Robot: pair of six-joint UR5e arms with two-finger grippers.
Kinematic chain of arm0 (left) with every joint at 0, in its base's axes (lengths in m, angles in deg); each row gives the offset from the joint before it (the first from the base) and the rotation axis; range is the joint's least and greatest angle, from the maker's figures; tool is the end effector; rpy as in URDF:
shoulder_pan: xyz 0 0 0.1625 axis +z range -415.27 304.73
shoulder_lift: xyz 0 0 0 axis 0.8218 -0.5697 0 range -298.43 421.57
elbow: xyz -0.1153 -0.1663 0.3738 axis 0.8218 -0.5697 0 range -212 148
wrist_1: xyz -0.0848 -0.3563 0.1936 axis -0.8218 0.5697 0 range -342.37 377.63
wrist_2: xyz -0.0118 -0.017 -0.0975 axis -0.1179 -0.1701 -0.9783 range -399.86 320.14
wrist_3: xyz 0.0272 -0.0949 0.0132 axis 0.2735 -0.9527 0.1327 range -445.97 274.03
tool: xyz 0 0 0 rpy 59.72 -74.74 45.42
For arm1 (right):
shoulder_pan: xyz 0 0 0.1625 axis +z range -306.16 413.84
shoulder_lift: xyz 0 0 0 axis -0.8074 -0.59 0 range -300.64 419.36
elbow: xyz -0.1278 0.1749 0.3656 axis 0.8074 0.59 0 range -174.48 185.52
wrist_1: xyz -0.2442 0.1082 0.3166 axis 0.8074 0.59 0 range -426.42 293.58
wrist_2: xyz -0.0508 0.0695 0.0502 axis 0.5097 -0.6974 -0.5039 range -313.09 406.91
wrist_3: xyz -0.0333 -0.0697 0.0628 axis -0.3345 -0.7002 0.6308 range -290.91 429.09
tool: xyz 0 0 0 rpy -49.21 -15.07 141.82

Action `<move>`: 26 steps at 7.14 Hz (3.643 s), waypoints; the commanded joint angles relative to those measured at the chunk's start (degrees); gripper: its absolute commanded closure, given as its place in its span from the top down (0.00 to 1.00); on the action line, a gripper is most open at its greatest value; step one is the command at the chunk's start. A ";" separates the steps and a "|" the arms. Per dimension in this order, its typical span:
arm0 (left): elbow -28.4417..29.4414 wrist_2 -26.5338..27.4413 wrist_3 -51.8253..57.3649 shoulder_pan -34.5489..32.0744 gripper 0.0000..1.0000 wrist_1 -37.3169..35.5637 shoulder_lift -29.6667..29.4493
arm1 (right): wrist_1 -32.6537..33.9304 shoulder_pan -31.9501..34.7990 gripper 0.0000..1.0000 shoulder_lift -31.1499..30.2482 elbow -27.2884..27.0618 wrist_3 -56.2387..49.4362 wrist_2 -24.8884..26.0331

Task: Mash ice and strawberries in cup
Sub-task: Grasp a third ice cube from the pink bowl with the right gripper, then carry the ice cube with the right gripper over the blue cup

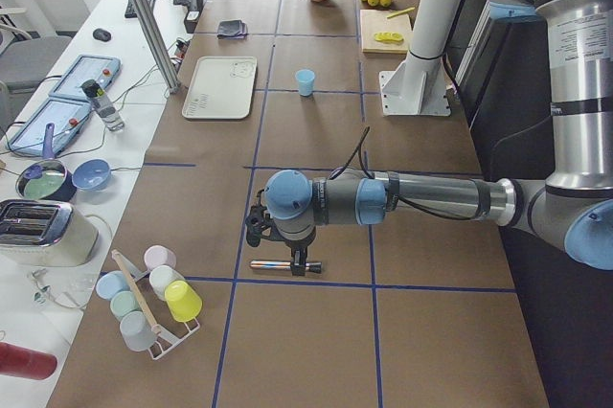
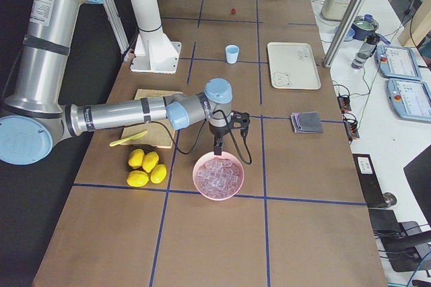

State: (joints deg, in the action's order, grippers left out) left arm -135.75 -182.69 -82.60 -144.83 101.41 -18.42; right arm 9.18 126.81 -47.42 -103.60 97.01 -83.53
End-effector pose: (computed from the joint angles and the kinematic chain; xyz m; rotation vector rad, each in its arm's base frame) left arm -0.0508 -0.4149 0.6199 -0.0164 0.9226 0.0416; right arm -0.0475 -0.3897 0.5971 -0.0091 -0.7543 0.0780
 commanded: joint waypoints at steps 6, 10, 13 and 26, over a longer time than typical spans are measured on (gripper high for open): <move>-0.84 -0.09 -0.03 0.00 1.00 0.07 0.18 | -13.10 0.95 0.91 -0.27 13.12 5.38 -0.08; -0.84 0.00 -0.03 0.00 1.00 0.07 0.18 | -13.01 0.77 0.85 1.40 15.42 5.47 -0.08; -0.84 -0.09 -0.03 0.00 1.00 0.07 0.18 | -13.01 0.77 0.32 1.40 15.68 5.47 -0.17; -2.25 -2.46 -0.30 0.00 1.00 0.07 1.06 | -0.32 -36.00 0.00 44.29 -1.05 81.81 14.00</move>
State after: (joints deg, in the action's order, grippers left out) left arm -138.07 -185.03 -82.86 -144.83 101.48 -17.35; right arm 4.68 97.85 -12.80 -108.18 172.13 -77.04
